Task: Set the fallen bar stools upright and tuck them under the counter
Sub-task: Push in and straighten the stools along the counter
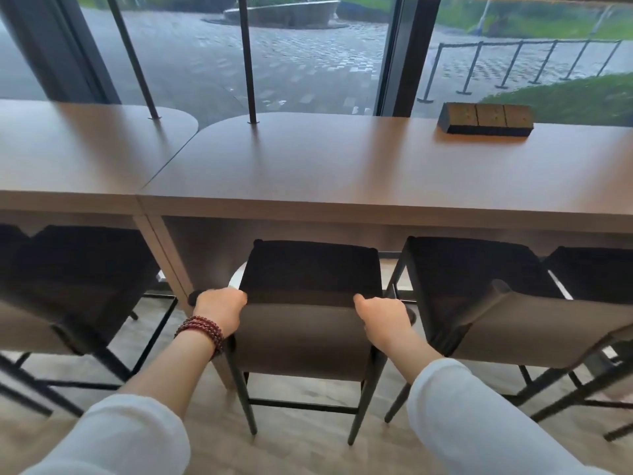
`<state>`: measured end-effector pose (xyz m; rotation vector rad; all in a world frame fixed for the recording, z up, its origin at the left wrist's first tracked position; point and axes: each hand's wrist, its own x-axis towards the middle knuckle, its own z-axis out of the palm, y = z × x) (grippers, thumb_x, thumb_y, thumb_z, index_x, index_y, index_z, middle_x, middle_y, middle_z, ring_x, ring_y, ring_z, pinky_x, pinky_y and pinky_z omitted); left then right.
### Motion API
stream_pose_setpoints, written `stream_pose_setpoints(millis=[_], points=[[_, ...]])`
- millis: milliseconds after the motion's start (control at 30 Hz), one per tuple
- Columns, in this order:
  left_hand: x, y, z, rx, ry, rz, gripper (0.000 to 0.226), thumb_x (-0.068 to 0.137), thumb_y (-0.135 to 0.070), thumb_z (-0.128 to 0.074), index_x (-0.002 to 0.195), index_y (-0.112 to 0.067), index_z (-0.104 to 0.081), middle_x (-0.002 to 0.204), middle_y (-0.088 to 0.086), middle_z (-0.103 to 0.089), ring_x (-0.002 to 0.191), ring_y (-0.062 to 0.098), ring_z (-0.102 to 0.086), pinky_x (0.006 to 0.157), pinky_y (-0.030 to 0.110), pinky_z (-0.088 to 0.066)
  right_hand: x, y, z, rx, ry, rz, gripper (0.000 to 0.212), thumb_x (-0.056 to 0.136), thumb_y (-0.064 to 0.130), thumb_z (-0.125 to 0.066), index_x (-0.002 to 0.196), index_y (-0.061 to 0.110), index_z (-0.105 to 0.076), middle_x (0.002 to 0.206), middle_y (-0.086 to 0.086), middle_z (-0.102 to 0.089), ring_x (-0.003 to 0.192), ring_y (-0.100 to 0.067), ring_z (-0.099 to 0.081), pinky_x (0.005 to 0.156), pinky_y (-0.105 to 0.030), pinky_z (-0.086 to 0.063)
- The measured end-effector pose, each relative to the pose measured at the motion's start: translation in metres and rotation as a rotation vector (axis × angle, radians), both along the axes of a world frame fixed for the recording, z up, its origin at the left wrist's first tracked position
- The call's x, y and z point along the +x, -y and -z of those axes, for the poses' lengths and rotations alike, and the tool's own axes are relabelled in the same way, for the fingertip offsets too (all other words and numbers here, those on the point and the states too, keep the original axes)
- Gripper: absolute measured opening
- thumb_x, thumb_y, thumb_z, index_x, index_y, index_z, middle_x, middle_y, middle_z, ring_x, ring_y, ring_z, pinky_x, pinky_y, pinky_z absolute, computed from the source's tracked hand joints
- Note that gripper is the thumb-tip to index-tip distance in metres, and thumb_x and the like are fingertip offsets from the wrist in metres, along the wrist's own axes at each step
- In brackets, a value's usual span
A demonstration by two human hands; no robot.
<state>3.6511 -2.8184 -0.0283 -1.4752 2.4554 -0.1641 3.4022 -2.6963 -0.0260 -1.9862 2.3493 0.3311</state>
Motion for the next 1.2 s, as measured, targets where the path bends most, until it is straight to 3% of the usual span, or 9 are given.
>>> stream_pose_setpoints(millis=[67,133,300,433,533,600,967,1100,1200], points=[[0.003,0.004,0.000,-0.033,0.049,0.013,0.032,0.088,-0.005,-0.046,0.112,-0.020,-0.061,0.106,0.002,-0.067,0.100,0.025,-0.065,0.077,0.035,-0.051,0.001,0.001,0.000,0.001,0.002,0.005,0.024,0.091,0.003,-0.053,0.112,0.014,-0.049,0.105,-0.008,-0.067,0.095,-0.028,-0.066,0.069,-0.031,-0.044],[0.001,0.003,0.004,-0.070,0.074,0.039,0.031,0.089,-0.004,-0.045,0.111,-0.018,-0.062,0.107,0.003,-0.067,0.101,0.025,-0.065,0.079,0.035,-0.051,-0.001,0.001,0.000,-0.001,-0.013,-0.001,0.018,0.089,0.001,-0.050,0.093,0.018,-0.042,0.103,-0.007,-0.068,0.095,-0.030,-0.066,0.065,-0.031,-0.036],[-0.013,-0.005,0.006,-0.086,0.005,0.083,0.026,0.085,-0.003,-0.050,0.103,-0.016,-0.064,0.098,0.005,-0.072,0.093,0.028,-0.068,0.076,0.031,-0.050,-0.033,0.009,0.010,-0.029,-0.068,0.007,0.023,0.087,0.002,-0.050,0.107,0.014,-0.054,0.097,-0.004,-0.070,0.092,-0.029,-0.067,0.062,-0.031,-0.035],[-0.036,-0.008,0.003,-0.111,-0.038,0.136,0.032,0.039,-0.004,-0.084,0.057,-0.019,-0.062,0.047,0.001,-0.062,0.043,0.020,-0.063,0.043,0.019,-0.043,-0.061,0.018,0.016,-0.073,-0.075,0.027,0.026,0.088,0.004,-0.049,0.111,0.015,-0.053,0.097,-0.002,-0.069,0.092,-0.025,-0.067,0.061,-0.029,-0.036],[-0.044,-0.003,0.000,-0.077,0.012,0.090,0.022,0.080,-0.002,-0.057,0.094,-0.017,-0.064,0.090,0.003,-0.072,0.087,0.023,-0.070,0.067,0.029,-0.047,-0.068,0.024,0.017,-0.109,-0.093,0.020,0.025,0.090,0.007,-0.050,0.113,0.015,-0.054,0.097,-0.002,-0.069,0.092,-0.025,-0.067,0.067,-0.030,-0.043],[-0.049,0.005,-0.003,-0.093,0.043,0.117,0.028,0.086,-0.001,-0.046,0.105,-0.016,-0.060,0.104,0.003,-0.069,0.100,0.025,-0.066,0.074,0.030,-0.043,-0.069,0.027,0.016,-0.116,-0.097,0.019,0.024,0.091,0.009,-0.051,0.114,0.016,-0.053,0.098,-0.002,-0.070,0.092,-0.026,-0.067,0.068,-0.029,-0.043],[-0.052,0.049,-0.009,-0.151,0.058,0.095,0.029,0.091,-0.005,-0.046,0.113,-0.019,-0.060,0.108,0.001,-0.069,0.102,0.023,-0.065,0.081,0.031,-0.048,-0.044,0.030,0.013,-0.151,-0.042,0.044,0.020,0.089,0.005,-0.052,0.107,0.013,-0.055,0.092,-0.005,-0.072,0.087,-0.030,-0.069,0.064,-0.028,-0.035],[-0.039,0.060,-0.004,-0.146,0.077,0.031,0.027,0.093,-0.009,-0.045,0.113,-0.021,-0.060,0.109,0.000,-0.068,0.103,0.022,-0.065,0.083,0.031,-0.049,-0.031,0.043,0.003,-0.219,-0.068,0.017,0.024,0.070,0.005,-0.073,0.090,0.012,-0.061,0.071,-0.005,-0.070,0.066,-0.025,-0.069,0.051,-0.024,-0.033],[-0.026,0.059,0.003,-0.140,0.055,0.035,0.024,0.096,-0.015,-0.044,0.115,-0.022,-0.058,0.111,0.000,-0.068,0.104,0.020,-0.064,0.085,0.030,-0.049,-0.027,0.055,0.003,-0.123,-0.038,-0.024,0.024,0.082,-0.006,-0.052,0.096,0.013,-0.051,0.091,-0.007,-0.071,0.085,-0.031,-0.067,0.061,-0.029,-0.032]])
